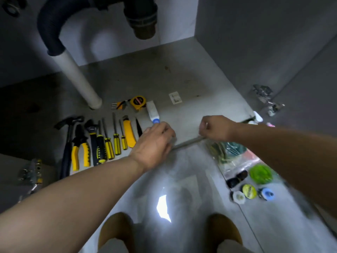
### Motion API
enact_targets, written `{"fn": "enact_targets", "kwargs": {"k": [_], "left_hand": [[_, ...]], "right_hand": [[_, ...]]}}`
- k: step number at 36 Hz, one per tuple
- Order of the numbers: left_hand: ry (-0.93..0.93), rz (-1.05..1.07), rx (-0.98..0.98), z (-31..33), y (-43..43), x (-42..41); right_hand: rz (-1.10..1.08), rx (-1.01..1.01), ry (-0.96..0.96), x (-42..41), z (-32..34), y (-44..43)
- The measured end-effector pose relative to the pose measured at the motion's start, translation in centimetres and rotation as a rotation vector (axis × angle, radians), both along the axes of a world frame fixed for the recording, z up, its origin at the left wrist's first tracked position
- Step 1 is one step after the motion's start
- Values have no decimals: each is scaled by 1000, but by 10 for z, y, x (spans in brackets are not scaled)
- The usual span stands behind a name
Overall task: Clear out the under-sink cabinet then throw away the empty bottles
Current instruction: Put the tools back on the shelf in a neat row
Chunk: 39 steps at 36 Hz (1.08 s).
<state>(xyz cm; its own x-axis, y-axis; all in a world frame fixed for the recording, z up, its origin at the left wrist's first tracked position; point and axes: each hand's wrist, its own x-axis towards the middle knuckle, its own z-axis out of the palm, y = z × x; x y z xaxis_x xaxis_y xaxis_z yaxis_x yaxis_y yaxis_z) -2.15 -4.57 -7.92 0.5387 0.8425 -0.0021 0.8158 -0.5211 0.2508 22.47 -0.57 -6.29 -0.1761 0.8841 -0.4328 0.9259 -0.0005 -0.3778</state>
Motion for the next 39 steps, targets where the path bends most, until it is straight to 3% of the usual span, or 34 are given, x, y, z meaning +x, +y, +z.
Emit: {"fn": "enact_targets", "kwargs": {"k": [3, 9, 13, 21, 28, 34, 39], "left_hand": [[24, -115, -129, -2, -16, 39], [122, -241, -619, -29, -69, 106], [135, -280, -751, -55, -108, 143], [217, -301, -576, -108, -147, 195], [320, -386, -461, -129, -147, 195], [285, -380, -386, -135, -142, 187], [143, -326, -398, -136, -146, 193]], "right_hand": [[8, -17, -69, 42, -4, -41], [-93, -77, -91, 86, -37, -133], [-200, -180, -121, 96, -67, -183], [-304, -124, -203, 101, -117, -232], [-171, -49, -217, 104, -141, -220], [-195, -69, -316, 103, -151, -213], [-194, -82, -312, 107, -154, -216]]}}
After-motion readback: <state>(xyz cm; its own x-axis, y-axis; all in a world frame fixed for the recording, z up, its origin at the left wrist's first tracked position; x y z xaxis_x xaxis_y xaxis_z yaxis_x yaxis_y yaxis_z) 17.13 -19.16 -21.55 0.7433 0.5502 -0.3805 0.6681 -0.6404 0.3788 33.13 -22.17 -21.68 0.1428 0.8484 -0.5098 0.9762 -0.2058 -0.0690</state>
